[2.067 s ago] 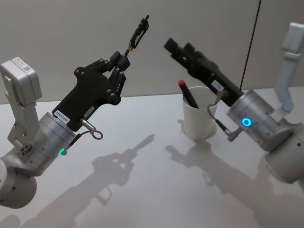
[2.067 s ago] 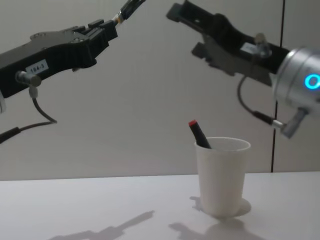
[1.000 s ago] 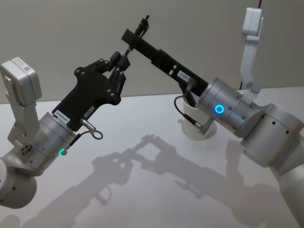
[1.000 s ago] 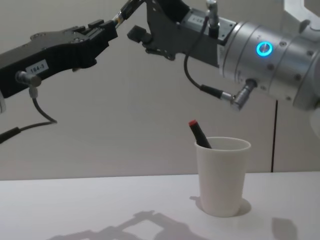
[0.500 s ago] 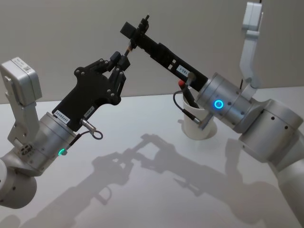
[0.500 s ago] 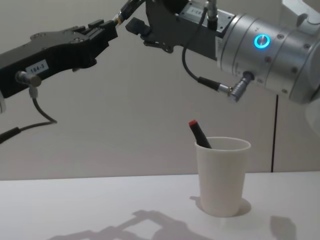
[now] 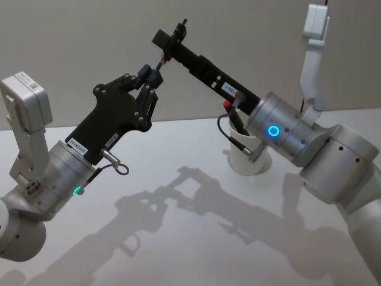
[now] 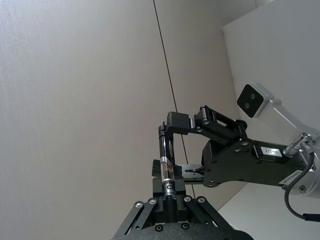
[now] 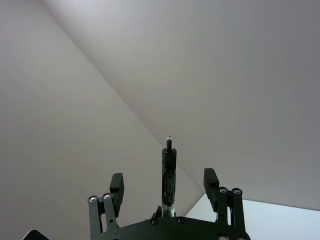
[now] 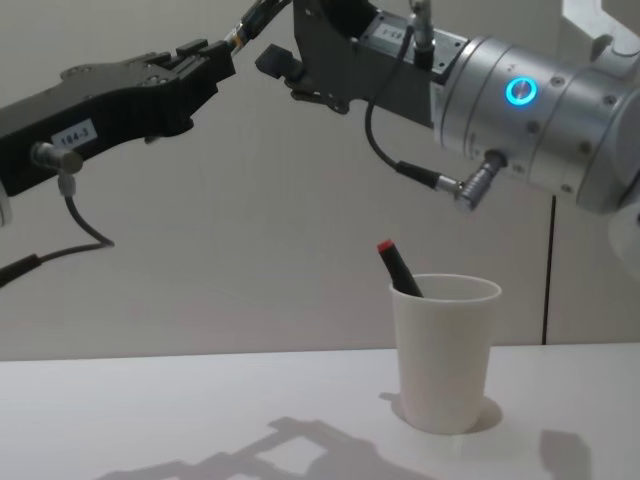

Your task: Place the pen into the pen holder.

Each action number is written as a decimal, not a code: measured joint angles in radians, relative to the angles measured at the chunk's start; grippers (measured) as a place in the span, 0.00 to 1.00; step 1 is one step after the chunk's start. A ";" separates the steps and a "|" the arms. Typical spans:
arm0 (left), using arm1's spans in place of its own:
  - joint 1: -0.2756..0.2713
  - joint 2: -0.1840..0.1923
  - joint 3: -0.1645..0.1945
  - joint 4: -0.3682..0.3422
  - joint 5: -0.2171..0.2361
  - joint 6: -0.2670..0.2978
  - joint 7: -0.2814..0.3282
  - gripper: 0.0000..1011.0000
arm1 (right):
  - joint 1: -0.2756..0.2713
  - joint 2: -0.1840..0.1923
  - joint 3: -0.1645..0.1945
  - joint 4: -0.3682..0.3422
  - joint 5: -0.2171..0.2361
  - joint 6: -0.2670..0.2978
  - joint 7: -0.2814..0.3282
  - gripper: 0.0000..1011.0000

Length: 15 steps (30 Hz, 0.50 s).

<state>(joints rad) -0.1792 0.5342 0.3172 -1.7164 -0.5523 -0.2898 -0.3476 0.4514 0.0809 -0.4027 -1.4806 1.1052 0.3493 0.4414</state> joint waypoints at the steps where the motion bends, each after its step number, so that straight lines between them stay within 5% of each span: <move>1: 0.000 0.000 0.000 0.000 0.000 0.000 0.000 0.13 | 0.001 0.000 -0.001 0.002 -0.001 -0.002 -0.001 0.99; 15: 0.000 0.000 0.000 0.000 0.000 0.000 0.000 0.13 | 0.012 -0.003 -0.010 0.022 -0.008 -0.024 -0.005 0.99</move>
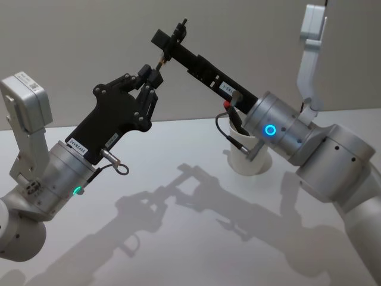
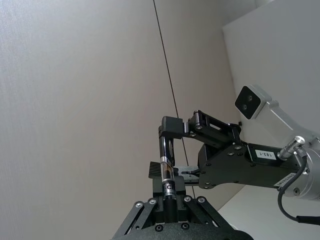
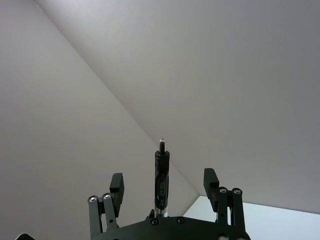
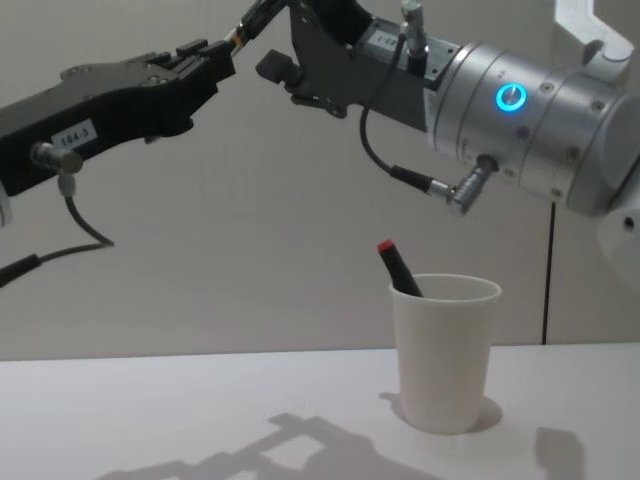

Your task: Place the pen into the pen holder.

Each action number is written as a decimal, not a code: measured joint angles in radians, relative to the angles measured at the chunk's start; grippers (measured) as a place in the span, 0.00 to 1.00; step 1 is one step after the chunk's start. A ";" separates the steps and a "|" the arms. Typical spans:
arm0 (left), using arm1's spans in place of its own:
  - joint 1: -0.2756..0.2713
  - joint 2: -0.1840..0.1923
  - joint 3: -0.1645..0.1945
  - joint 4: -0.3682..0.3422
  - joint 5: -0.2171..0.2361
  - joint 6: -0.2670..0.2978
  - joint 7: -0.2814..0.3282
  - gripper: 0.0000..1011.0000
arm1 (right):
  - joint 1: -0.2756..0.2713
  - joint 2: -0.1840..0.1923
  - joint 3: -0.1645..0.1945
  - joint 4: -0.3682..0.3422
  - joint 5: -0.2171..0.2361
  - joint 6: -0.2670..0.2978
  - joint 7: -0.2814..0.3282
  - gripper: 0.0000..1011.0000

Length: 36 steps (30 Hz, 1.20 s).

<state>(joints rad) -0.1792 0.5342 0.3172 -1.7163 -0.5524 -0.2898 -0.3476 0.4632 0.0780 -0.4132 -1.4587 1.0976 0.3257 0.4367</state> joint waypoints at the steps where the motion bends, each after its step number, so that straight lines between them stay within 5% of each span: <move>1: 0.000 0.000 0.000 0.000 0.000 0.000 0.000 0.13 | 0.001 0.000 -0.001 0.001 0.000 -0.001 0.000 0.99; 27: 0.000 0.000 0.000 0.000 0.000 0.000 0.000 0.13 | 0.011 0.001 -0.013 0.013 0.017 -0.016 0.007 0.99; 36: 0.000 0.000 0.000 0.000 0.000 0.000 0.000 0.13 | 0.012 0.002 -0.014 0.015 0.019 -0.019 0.008 0.78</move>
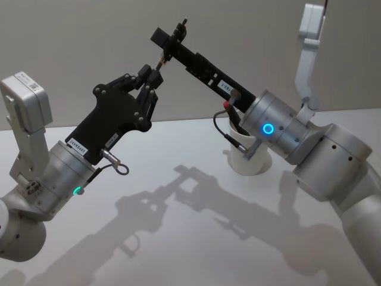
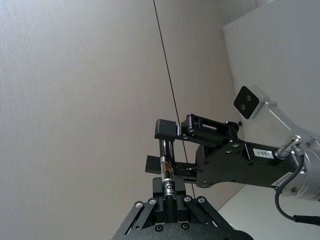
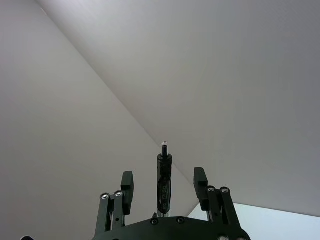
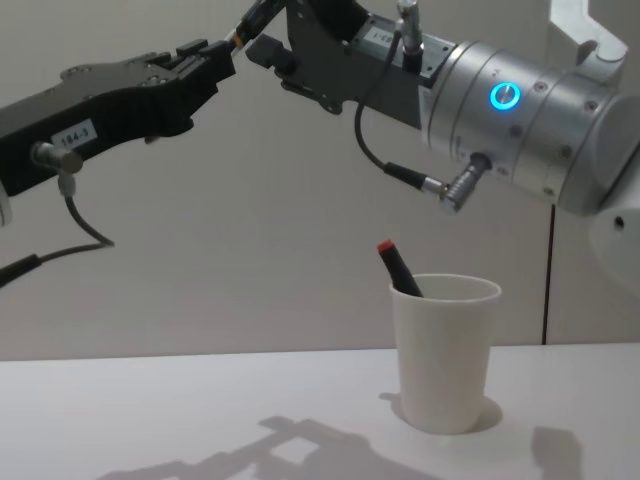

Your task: Place the pen into the pen holder.

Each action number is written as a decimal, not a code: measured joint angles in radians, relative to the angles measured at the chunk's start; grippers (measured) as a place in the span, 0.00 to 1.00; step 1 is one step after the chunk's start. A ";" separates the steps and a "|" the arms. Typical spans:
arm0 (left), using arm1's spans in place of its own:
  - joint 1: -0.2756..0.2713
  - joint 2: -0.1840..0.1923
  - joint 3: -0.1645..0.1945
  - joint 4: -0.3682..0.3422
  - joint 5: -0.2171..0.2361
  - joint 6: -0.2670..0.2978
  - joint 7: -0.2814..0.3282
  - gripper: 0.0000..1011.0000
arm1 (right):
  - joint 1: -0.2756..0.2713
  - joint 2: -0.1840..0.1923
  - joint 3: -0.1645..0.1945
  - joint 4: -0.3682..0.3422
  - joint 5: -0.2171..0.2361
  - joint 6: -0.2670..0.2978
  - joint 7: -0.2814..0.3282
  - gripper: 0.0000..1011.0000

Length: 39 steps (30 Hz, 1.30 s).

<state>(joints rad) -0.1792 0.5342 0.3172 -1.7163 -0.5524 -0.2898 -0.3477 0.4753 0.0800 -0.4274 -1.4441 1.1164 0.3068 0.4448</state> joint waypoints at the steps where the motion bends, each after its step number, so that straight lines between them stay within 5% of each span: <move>1: 0.000 0.000 0.000 0.000 0.000 0.000 0.000 0.13 | 0.000 0.000 0.000 0.000 0.000 0.000 0.000 0.74; 20: 0.000 0.000 0.000 0.000 0.000 0.000 0.000 0.13 | 0.001 0.001 -0.001 0.001 0.002 -0.003 0.001 0.14; 39: 0.000 0.000 0.000 0.000 0.000 0.000 0.000 0.13 | 0.001 0.001 -0.001 0.001 0.002 -0.003 0.001 0.13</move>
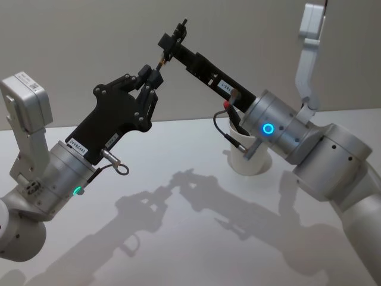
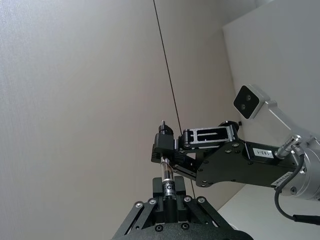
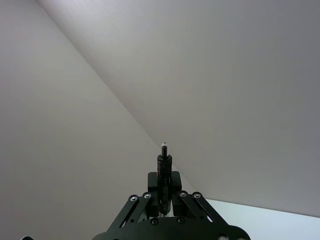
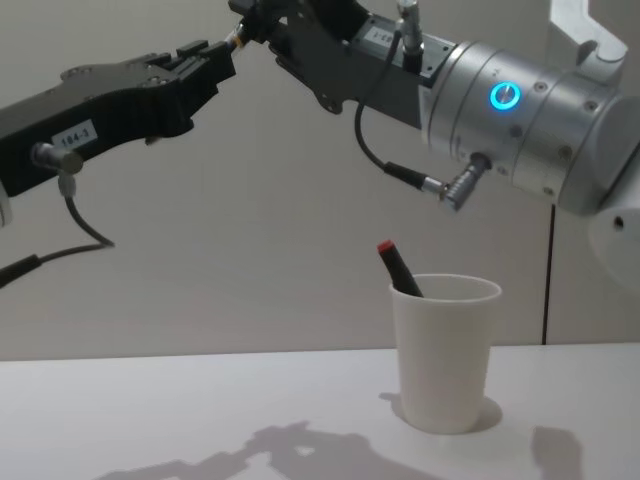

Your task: Place the pen into the pen holder.

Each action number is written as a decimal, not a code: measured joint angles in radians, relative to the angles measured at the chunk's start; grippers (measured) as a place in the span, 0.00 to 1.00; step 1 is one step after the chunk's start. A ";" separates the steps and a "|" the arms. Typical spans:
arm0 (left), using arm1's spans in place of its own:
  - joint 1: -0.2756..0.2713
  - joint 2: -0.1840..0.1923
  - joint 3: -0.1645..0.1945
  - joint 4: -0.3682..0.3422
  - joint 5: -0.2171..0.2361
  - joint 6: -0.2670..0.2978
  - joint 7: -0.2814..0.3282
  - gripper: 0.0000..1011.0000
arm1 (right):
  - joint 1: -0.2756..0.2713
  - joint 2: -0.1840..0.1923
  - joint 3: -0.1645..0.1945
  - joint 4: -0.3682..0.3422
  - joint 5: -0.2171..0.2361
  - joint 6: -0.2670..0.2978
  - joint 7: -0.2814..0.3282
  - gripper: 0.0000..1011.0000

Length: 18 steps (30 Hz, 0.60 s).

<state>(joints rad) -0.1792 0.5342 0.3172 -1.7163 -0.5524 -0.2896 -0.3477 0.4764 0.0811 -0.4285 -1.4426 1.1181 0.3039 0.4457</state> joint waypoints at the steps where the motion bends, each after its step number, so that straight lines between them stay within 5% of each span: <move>1: 0.000 0.000 0.000 0.000 0.000 0.000 0.000 0.13 | 0.000 0.000 0.000 0.000 0.000 0.000 0.000 0.13; 9: 0.000 0.000 0.000 0.000 0.000 0.000 0.000 0.13 | 0.000 0.000 0.000 0.000 0.000 0.000 -0.001 0.13; 18: 0.000 0.000 0.000 0.000 0.000 -0.001 0.000 0.36 | 0.000 0.000 0.000 0.000 -0.001 0.000 -0.002 0.13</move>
<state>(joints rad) -0.1792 0.5342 0.3171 -1.7166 -0.5525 -0.2908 -0.3478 0.4764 0.0811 -0.4281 -1.4425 1.1167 0.3037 0.4435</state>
